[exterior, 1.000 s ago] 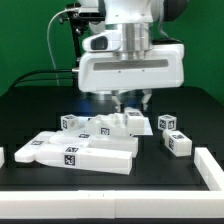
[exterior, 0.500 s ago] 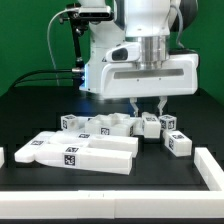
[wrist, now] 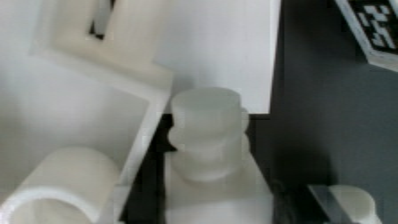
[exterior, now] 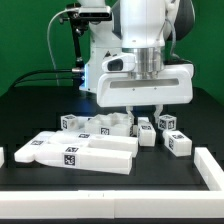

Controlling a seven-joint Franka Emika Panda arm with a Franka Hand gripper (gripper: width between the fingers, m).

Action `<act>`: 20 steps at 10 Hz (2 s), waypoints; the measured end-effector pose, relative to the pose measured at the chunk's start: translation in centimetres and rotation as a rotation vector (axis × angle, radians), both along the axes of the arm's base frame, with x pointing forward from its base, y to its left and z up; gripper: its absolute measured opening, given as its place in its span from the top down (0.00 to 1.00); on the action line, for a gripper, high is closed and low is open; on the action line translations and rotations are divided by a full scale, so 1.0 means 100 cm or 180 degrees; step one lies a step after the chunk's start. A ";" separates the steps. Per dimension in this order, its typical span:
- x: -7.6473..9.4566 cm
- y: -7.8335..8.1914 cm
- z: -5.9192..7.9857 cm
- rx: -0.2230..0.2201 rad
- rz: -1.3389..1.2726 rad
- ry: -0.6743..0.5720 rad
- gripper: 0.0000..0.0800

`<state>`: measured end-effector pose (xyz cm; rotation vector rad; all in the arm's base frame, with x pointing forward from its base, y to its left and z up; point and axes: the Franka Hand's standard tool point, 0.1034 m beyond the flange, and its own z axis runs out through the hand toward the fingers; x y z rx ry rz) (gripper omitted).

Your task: Assemble chair

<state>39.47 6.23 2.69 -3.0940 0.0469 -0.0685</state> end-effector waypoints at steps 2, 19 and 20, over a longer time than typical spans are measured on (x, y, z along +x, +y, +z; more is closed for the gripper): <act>-0.001 -0.001 0.002 -0.0001 0.0016 0.0050 0.44; 0.069 -0.093 0.035 0.0044 0.3334 0.0120 0.19; 0.069 -0.094 0.035 0.0046 0.3431 0.0115 0.19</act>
Offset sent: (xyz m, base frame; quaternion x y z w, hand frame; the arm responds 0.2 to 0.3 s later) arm 0.0099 -0.0135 0.0331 -0.0069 -0.0482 0.0035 0.9988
